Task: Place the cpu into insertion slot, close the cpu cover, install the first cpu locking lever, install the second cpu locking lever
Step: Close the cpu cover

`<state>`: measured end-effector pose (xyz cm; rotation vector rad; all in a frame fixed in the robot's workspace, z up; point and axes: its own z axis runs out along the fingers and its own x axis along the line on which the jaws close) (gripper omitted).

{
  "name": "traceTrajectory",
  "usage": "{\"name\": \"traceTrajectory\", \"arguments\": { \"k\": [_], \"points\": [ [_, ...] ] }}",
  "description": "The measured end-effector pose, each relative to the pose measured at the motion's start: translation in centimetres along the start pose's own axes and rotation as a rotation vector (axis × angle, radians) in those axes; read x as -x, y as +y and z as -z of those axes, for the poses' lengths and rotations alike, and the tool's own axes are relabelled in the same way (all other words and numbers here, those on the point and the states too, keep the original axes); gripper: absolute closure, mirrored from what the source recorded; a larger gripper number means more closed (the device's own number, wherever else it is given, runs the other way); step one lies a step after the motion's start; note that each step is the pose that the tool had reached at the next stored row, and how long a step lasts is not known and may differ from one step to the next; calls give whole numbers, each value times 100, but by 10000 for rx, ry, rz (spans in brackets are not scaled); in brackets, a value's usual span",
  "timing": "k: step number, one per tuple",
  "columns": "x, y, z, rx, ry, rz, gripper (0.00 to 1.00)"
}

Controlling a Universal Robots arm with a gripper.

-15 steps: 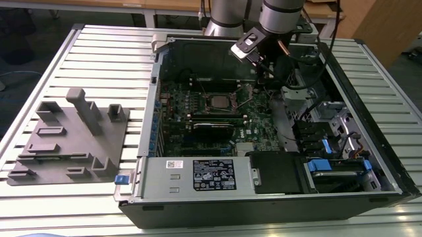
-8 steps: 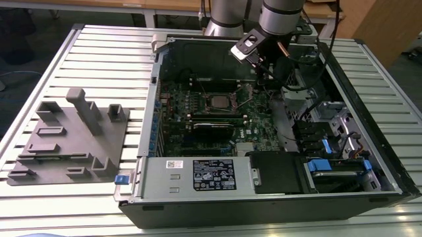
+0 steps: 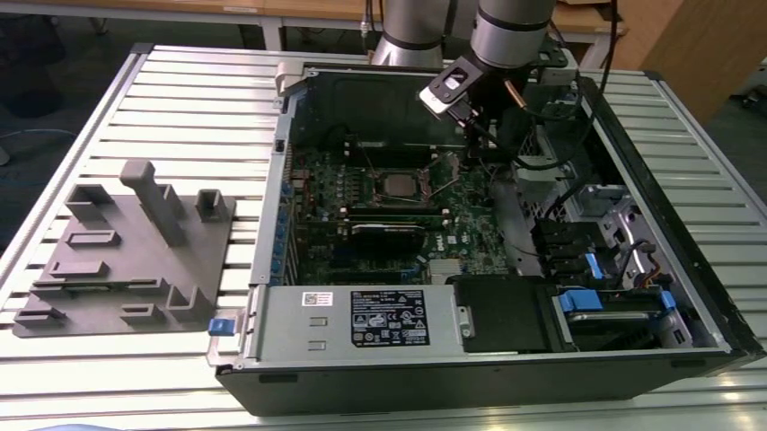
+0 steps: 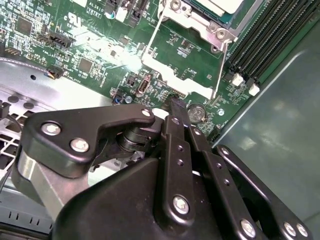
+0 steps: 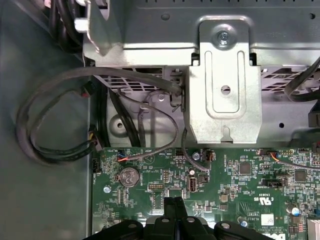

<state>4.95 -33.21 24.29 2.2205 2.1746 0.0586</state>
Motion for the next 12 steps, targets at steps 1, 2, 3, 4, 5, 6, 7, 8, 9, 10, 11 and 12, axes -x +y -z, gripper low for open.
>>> {"name": "traceTrajectory", "arguments": {
  "k": [1, 2, 3, 4, 5, 6, 7, 8, 9, 10, 11, 12],
  "points": [
    [4, -2, -6, -1, -1, -1, 89],
    [8, -6, -11, 0, -1, -2, 89],
    [10, -12, -15, 0, -1, -3, 89],
    [11, -19, -17, 1, -1, -3, 89],
    [11, -22, -17, 1, -2, -3, 89],
    [11, -22, -17, 1, -2, -3, 89],
    [11, -22, -18, 1, -2, -3, 89],
    [11, -22, -18, 1, -1, -2, 89],
    [11, -23, -18, 1, -2, -3, 89],
    [11, -23, -18, 1, -1, -3, 89],
    [11, -23, -18, -4, -2, -2, 89],
    [11, -23, -19, -26, -2, -3, 89]
  ]
}}
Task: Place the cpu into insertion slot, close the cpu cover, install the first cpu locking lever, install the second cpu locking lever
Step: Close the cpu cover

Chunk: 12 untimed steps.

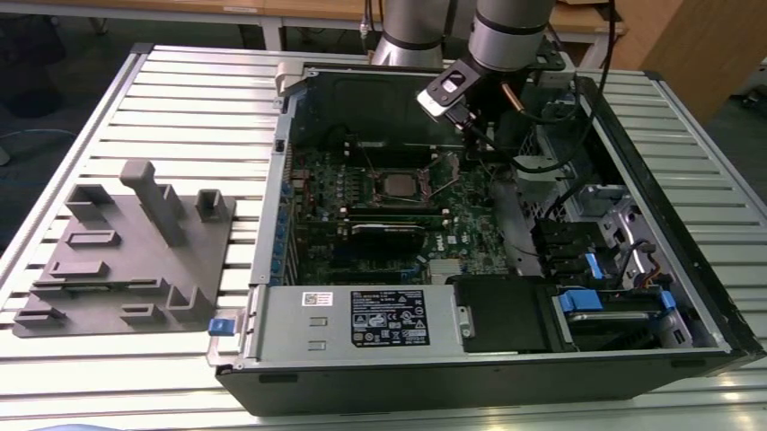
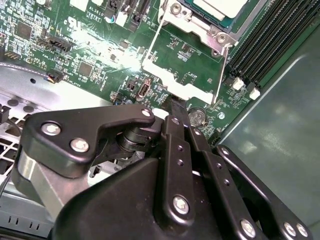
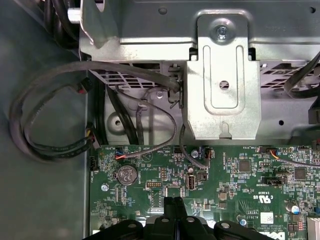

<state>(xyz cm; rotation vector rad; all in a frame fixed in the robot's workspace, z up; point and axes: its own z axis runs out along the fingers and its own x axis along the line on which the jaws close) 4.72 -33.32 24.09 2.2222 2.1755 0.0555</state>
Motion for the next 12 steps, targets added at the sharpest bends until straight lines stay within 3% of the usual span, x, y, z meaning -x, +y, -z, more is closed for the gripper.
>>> {"name": "traceTrajectory", "arguments": {
  "k": [4, 12],
  "points": [
    [0, 0, -1, -113, -11, 0, 89],
    [0, 0, -1, -154, -13, 0, 89]
  ]
}}
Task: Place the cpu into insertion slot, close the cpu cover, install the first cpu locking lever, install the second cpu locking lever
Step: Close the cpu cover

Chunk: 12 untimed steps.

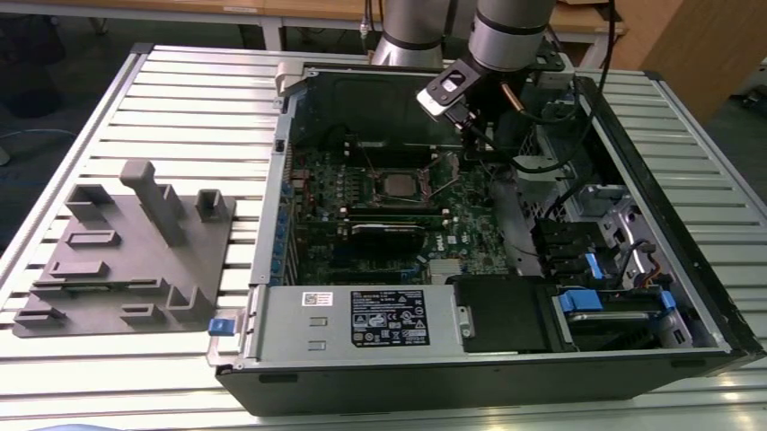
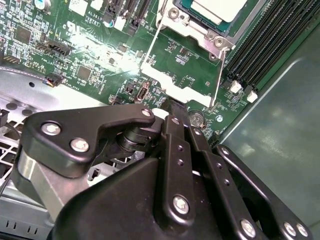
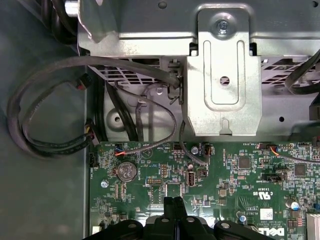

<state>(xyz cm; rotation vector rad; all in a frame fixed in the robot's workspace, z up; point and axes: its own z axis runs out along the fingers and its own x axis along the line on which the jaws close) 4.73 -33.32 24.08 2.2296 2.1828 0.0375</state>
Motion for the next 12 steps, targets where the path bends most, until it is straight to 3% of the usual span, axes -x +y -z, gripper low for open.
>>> {"name": "traceTrajectory", "arguments": {
  "k": [6, 12],
  "points": [
    [1, -9, -1, -10, 2, 0, 89],
    [8, -97, 2, -11, 0, -1, 89]
  ]
}}
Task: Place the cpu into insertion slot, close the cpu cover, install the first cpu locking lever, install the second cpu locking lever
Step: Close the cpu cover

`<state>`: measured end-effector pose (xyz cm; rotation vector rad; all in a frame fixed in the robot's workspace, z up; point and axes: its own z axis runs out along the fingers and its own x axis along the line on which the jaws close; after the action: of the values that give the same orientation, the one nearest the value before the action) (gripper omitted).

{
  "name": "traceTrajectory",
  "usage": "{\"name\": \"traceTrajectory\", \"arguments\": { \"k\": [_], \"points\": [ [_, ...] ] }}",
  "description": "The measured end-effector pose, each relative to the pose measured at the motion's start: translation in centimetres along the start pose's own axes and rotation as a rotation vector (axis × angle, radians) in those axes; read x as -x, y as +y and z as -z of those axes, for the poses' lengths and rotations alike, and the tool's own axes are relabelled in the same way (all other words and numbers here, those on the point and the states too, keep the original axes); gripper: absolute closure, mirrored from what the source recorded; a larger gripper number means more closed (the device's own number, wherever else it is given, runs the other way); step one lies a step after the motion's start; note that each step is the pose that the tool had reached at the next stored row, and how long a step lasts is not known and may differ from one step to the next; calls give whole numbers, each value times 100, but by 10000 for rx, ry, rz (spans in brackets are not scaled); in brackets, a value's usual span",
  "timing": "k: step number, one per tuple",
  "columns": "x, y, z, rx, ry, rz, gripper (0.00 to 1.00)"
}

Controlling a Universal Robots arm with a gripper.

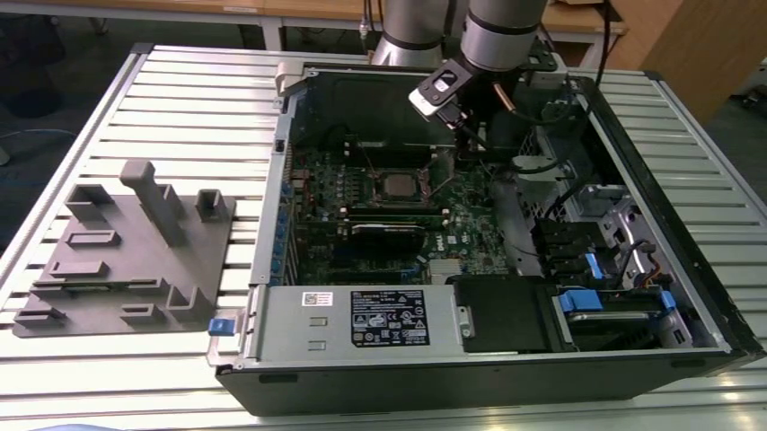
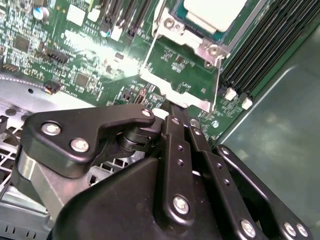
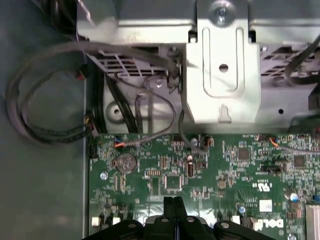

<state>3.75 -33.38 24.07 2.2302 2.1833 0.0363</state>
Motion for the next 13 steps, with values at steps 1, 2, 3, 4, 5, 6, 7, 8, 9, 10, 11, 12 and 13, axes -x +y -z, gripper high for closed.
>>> {"name": "traceTrajectory", "arguments": {
  "k": [1, 2, 3, 4, 5, 6, 7, 8, 9, 10, 11, 12, 13],
  "points": [
    [1, -21, 0, 0, 0, 0, 89],
    [3, -42, 1, 1, 1, 0, 89],
    [5, -63, 1, 0, 1, 1, 89],
    [6, -86, 1, 0, 0, 1, 89],
    [8, -108, 2, 0, 0, 0, 89],
    [9, -132, 2, 0, 0, 0, 89],
    [11, -153, 2, 0, 0, 1, 89],
    [12, -175, 2, 0, -1, 1, 89],
    [13, -197, 2, 0, -1, 0, 89],
    [15, -219, 3, 0, -1, 0, 89],
    [16, -241, 3, 0, -2, 0, 89],
    [17, -263, 3, 0, 0, 1, 89],
    [18, -287, 3, 0, 0, 1, 89]
  ]
}}
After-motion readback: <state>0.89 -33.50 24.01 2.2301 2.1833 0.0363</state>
